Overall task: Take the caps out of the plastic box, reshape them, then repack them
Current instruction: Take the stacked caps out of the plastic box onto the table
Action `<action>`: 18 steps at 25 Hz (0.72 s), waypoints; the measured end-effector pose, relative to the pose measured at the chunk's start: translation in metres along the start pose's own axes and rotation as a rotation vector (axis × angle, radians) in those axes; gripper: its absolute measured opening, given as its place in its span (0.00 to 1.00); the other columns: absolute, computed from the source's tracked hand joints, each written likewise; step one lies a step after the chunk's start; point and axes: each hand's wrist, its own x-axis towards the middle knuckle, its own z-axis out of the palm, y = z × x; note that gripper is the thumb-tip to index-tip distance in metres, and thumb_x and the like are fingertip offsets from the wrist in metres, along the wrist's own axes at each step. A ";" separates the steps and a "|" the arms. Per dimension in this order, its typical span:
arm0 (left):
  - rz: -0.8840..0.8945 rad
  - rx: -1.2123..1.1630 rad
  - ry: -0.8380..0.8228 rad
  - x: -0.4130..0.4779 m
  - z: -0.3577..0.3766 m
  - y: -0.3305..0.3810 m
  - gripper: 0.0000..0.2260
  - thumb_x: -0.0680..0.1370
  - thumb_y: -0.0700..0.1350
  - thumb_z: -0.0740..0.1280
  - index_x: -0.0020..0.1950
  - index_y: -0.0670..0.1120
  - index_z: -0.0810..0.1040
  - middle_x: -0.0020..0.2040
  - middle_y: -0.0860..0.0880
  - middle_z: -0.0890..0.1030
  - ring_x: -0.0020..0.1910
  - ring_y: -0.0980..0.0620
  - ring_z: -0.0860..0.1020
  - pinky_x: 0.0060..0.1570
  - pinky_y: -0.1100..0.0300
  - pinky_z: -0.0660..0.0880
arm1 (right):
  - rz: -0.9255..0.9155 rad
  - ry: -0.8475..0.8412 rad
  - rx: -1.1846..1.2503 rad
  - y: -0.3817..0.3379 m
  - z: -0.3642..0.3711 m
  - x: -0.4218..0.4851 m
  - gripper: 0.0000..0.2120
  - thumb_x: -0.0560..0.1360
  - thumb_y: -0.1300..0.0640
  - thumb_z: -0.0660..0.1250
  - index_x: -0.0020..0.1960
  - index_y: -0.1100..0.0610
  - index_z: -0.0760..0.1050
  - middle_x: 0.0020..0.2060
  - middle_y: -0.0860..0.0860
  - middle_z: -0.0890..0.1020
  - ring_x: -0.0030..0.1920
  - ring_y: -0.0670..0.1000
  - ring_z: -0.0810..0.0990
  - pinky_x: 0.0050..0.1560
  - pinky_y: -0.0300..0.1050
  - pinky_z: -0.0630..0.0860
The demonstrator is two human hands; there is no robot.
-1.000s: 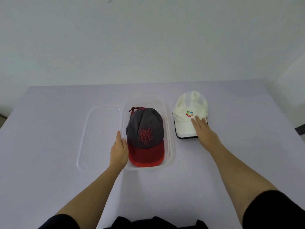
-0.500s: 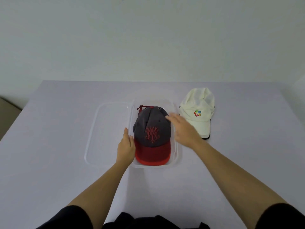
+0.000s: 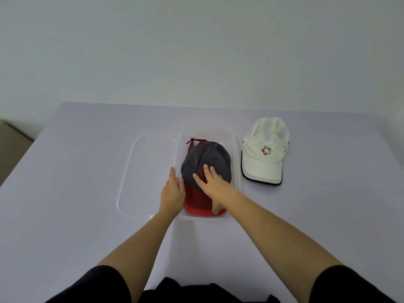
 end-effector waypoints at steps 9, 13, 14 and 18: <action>-0.006 -0.004 -0.007 0.001 0.000 -0.001 0.23 0.82 0.48 0.49 0.77 0.46 0.51 0.66 0.38 0.73 0.62 0.37 0.73 0.62 0.47 0.67 | 0.049 0.625 0.089 0.000 -0.013 -0.019 0.28 0.74 0.73 0.51 0.74 0.65 0.57 0.73 0.63 0.62 0.72 0.67 0.61 0.64 0.61 0.71; -0.006 0.012 -0.004 0.001 0.001 -0.001 0.23 0.83 0.49 0.48 0.77 0.45 0.51 0.72 0.38 0.67 0.68 0.37 0.68 0.66 0.46 0.64 | 0.095 1.086 0.018 0.040 -0.011 -0.060 0.30 0.69 0.76 0.51 0.70 0.64 0.64 0.69 0.61 0.70 0.68 0.65 0.69 0.60 0.54 0.76; -0.001 0.011 -0.004 0.001 0.001 -0.001 0.23 0.82 0.48 0.48 0.77 0.45 0.51 0.72 0.37 0.67 0.68 0.36 0.68 0.67 0.46 0.64 | 0.124 1.168 0.007 0.050 -0.008 -0.074 0.30 0.69 0.78 0.53 0.71 0.64 0.63 0.69 0.62 0.70 0.69 0.65 0.68 0.62 0.52 0.75; 0.008 0.006 0.002 0.001 0.002 -0.001 0.24 0.82 0.48 0.49 0.77 0.44 0.51 0.69 0.35 0.70 0.65 0.35 0.71 0.64 0.45 0.66 | 0.237 1.241 0.029 0.083 0.043 -0.120 0.33 0.72 0.76 0.57 0.75 0.62 0.55 0.73 0.58 0.61 0.73 0.63 0.58 0.63 0.54 0.71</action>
